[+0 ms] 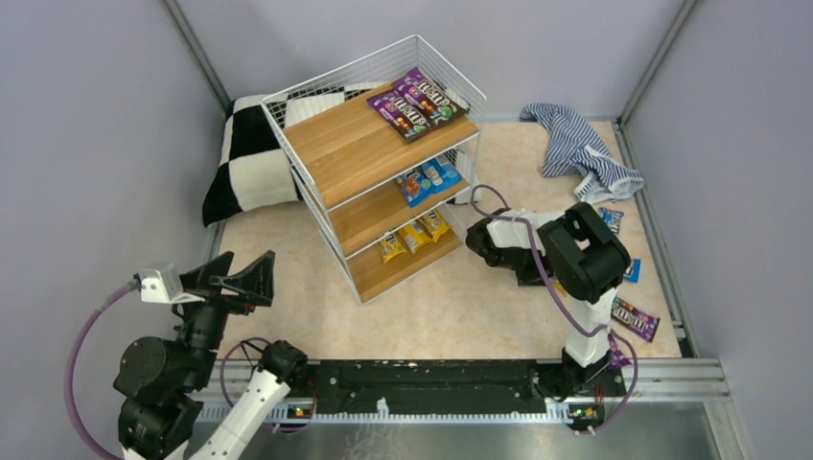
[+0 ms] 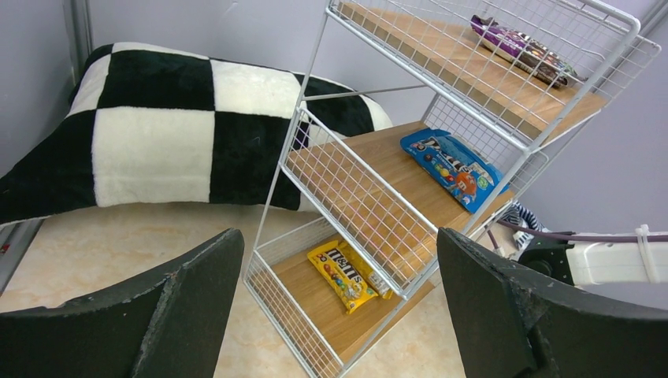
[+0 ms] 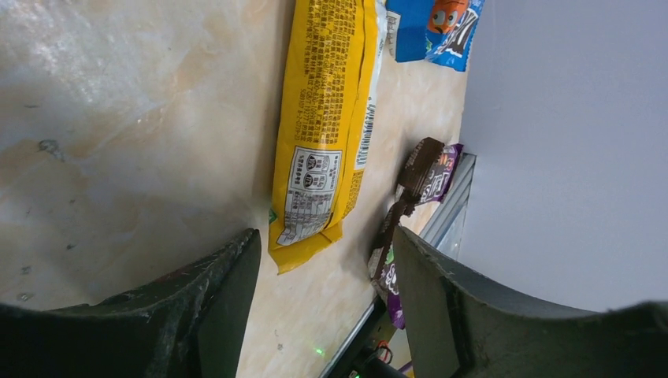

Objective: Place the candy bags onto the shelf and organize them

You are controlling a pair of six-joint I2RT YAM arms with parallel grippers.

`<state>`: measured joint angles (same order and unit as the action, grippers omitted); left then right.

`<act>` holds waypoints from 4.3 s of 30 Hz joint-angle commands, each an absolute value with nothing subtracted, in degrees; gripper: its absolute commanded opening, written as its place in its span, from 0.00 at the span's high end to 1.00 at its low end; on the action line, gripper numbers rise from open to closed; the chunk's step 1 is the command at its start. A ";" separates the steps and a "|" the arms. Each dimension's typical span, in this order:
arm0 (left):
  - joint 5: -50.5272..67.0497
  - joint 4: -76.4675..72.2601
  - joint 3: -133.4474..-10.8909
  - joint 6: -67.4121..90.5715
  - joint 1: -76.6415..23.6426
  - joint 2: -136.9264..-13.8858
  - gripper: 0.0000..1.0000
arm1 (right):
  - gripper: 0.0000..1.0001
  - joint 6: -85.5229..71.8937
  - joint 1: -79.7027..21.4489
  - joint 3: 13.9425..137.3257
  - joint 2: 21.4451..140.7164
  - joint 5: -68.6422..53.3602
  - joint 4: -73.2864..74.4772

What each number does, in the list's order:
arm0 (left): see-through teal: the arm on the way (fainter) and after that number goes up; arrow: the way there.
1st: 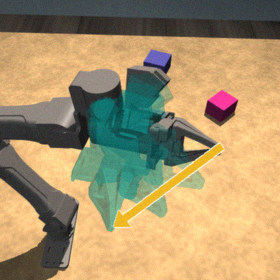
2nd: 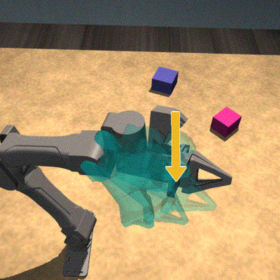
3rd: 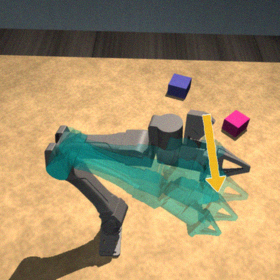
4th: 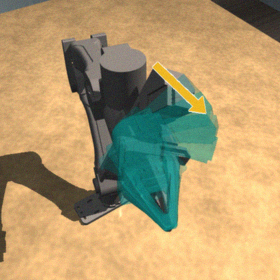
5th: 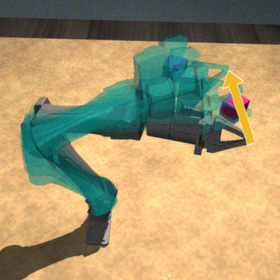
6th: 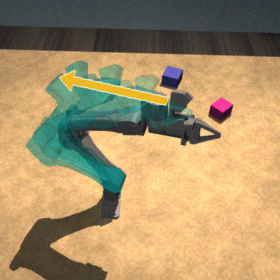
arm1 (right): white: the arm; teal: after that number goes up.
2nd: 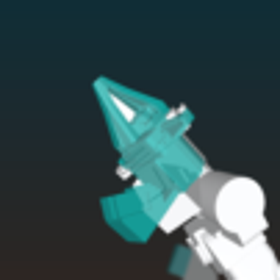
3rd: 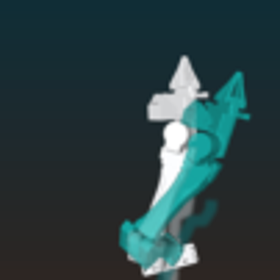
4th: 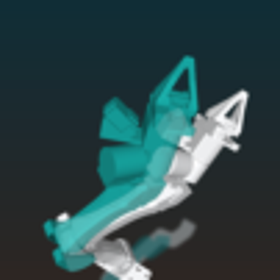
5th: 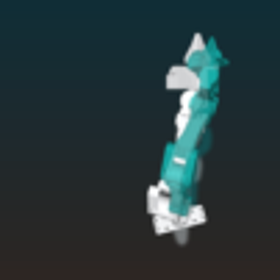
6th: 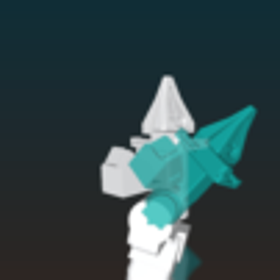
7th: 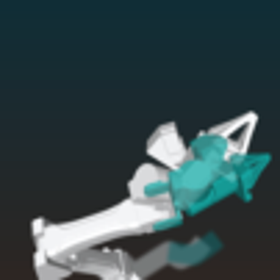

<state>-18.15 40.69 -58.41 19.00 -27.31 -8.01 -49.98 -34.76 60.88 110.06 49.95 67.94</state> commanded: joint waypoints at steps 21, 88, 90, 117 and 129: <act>-20.95 38.90 -58.26 18.98 -30.14 -7.35 0.02 | 1.00 -47.29 -36.26 59.29 95.14 48.56 63.21; -17.73 41.81 -61.33 24.94 -30.08 -9.14 0.02 | 0.62 -52.68 -56.43 49.66 110.30 -4.68 -44.25; -17.67 41.71 -60.82 25.03 -30.15 -9.01 0.02 | 0.61 -52.99 -56.43 49.00 109.99 -4.33 -44.74; -18.18 41.75 -60.47 23.57 -30.10 -8.53 0.02 | 1.00 -50.31 -58.25 46.12 108.82 6.03 -47.25; -18.02 41.46 -59.14 24.21 -30.14 -7.94 0.02 | 0.83 -50.55 -60.25 43.69 104.48 4.49 -45.38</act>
